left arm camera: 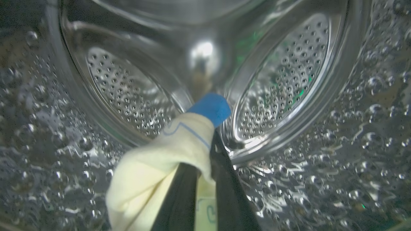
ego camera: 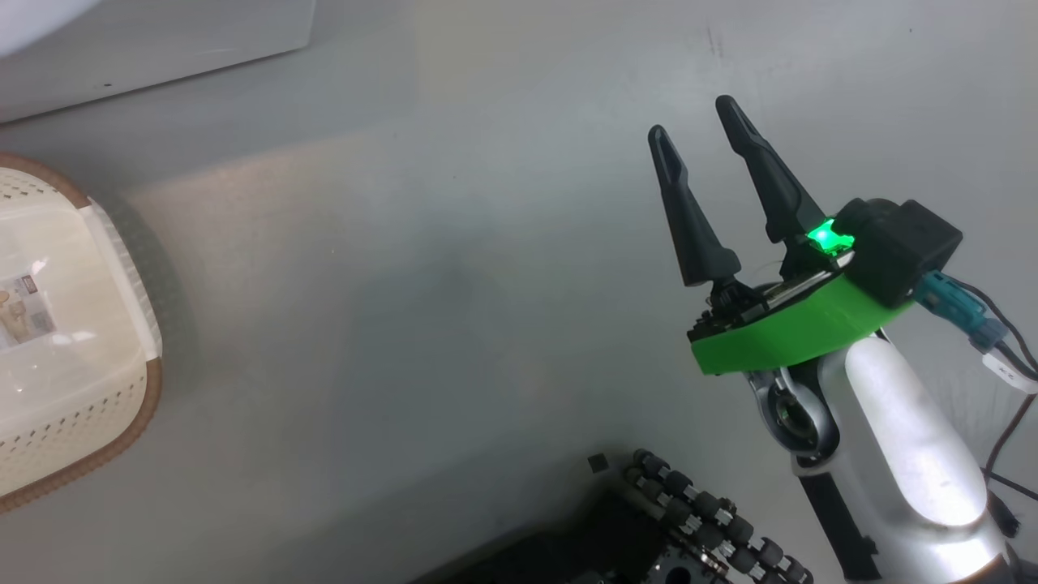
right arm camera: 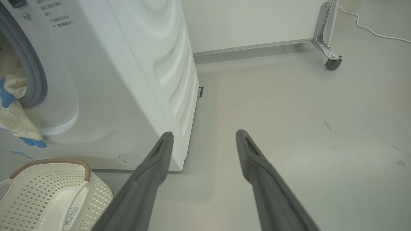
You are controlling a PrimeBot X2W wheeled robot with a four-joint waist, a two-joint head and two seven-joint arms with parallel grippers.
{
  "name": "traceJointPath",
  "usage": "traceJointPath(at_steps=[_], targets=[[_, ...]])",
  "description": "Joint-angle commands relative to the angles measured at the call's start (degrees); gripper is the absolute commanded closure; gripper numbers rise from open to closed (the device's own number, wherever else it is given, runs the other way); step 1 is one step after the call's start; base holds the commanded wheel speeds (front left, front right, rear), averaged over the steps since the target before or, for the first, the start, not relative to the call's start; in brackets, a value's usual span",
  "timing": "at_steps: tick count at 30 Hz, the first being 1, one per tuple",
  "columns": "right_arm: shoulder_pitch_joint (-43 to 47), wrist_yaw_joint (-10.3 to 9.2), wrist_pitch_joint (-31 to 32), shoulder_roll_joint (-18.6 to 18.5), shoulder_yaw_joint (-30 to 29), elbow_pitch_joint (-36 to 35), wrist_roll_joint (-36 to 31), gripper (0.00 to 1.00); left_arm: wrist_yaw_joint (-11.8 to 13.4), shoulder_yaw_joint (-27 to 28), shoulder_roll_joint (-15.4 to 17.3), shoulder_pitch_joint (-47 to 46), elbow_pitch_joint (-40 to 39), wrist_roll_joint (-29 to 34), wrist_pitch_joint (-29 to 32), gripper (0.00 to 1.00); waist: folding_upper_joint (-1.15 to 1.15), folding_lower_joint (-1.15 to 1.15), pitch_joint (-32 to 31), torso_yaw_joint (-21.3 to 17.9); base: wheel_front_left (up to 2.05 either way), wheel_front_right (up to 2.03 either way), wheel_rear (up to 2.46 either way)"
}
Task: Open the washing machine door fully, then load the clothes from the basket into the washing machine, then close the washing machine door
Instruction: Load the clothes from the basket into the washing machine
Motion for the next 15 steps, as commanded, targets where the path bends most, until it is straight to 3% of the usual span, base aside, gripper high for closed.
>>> traceJointPath(at_steps=[1,4,6,9,14,15], targets=[[0.6,-0.01,-0.5,-0.3,0.8,-1.8,0.3,0.00,0.6,1.4,3.1,-2.7,-1.1,1.5,-4.3,1.00,0.00,0.00,0.3,0.0,0.00,0.00,0.00],[0.4,-0.01,-0.5,-0.3,0.9,-1.7,0.3,0.00,1.2,1.4,2.5,-4.5,1.0,2.8,-12.4,1.00,0.00,0.00,0.6,0.0,0.00,0.00,0.00],[0.4,-0.01,-0.5,-0.3,0.9,-1.7,0.3,0.00,1.0,1.1,1.9,-4.9,3.9,2.6,-13.5,1.00,0.00,0.00,0.6,0.1,0.00,0.00,0.00],[0.6,-0.01,-0.5,-0.3,0.8,-1.4,0.5,0.00,0.0,0.5,0.3,-4.8,11.4,0.5,-7.7,1.00,0.00,0.00,0.3,0.8,0.00,0.00,0.00],[0.6,-0.01,-0.5,-0.3,0.5,-1.0,0.3,0.00,0.5,0.6,-1.3,-5.3,16.7,-1.4,-1.7,1.00,0.00,0.00,-0.1,2.0,0.00,0.00,0.00],[0.6,-0.01,-0.5,-0.3,0.4,-0.9,0.2,0.00,0.5,0.5,-1.6,-5.1,17.2,-1.6,-1.3,0.01,0.00,0.00,-0.3,2.2,0.00,0.00,0.00]])
